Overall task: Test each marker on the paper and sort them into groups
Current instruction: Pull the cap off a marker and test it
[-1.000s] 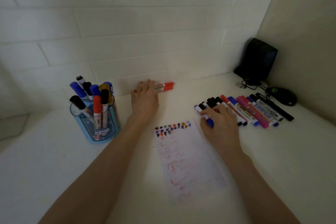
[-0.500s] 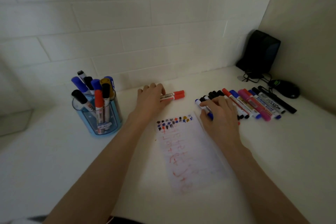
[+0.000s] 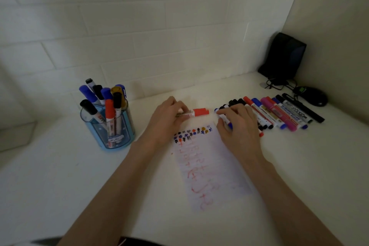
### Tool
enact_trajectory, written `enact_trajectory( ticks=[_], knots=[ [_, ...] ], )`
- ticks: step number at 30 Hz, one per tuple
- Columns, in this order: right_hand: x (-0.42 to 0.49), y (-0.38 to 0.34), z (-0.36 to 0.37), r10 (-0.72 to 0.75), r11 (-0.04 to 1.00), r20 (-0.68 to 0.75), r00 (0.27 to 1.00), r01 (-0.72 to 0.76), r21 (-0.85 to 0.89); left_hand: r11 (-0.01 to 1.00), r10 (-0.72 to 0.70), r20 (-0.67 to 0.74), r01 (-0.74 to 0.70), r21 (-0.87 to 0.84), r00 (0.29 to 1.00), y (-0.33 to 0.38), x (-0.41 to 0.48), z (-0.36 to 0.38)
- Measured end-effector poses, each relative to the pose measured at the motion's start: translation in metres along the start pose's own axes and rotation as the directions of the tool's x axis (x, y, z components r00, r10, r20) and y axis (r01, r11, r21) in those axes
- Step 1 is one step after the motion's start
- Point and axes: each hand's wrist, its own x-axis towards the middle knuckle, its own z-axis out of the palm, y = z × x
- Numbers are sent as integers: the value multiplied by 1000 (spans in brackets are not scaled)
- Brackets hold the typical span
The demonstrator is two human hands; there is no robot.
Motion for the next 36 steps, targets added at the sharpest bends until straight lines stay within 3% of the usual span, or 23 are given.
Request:
enact_trajectory(
  ticks=[2, 4, 7, 9, 11, 12, 14, 17, 19, 21, 23, 24, 27, 30, 34, 36],
  knots=[
    [2, -3, -1, -15, 998, -45, 999, 18, 60, 940, -76, -64, 51, -337, 995, 8, -2, -7],
    [3, -10, -2, -10, 984, -66, 998, 21, 179, 837, -82, -78, 27, -547, 994, 16, -3, -13],
    [2, -23, -3, 128, 891, 66, 990, -144, 431, 628, -85, -51, 14, -778, 995, 25, -10, -19],
    [6, -27, -6, 213, 706, 277, 937, -344, 619, 538, -83, 10, 53, -841, 996, 27, -17, -19],
    [9, -30, -13, 157, 314, 526, 836, -547, 776, 501, -83, 57, 91, -861, 995, 30, -23, -16],
    [9, -31, -15, 100, 160, 584, 806, -592, 790, 524, -85, 60, 96, -846, 995, 31, -25, -15],
    [8, -31, -16, 105, 61, 582, 806, -589, 805, 620, -90, 38, 86, -780, 995, 32, -25, -13],
    [8, -31, -16, 264, 114, 488, 832, -529, 841, 806, -71, 29, 75, -587, 997, 30, -25, -14],
    [7, -34, -15, 290, 170, 441, 849, -499, 850, 957, 61, -38, -69, -283, 997, 29, -28, -15],
    [5, -41, -16, 247, 237, 434, 866, -488, 840, 980, 193, -64, -195, -28, 979, 30, -32, -16],
    [3, -48, -16, 202, 295, 447, 872, -489, 821, 975, 213, -25, -211, 70, 977, 26, -37, -17],
    [4, -49, -17, 188, 318, 448, 874, -486, 814, 978, 200, 13, -200, 54, 980, 24, -38, -17],
    [6, -49, -21, 148, 355, 438, 887, -461, 813, 972, 148, 124, -121, -202, 981, 20, -39, -20],
    [7, -49, -26, 133, 376, 432, 892, -449, 811, 936, 174, 191, -102, -338, 966, 22, -35, -20],
    [7, -45, -26, 135, 395, 420, 897, -438, 808, 836, 171, 357, 56, -546, 918, 22, -31, -22],
    [6, -44, -23, 166, 399, 392, 905, -425, 812, 835, 169, 317, 35, -549, 933, 24, -33, -20]
  ],
)
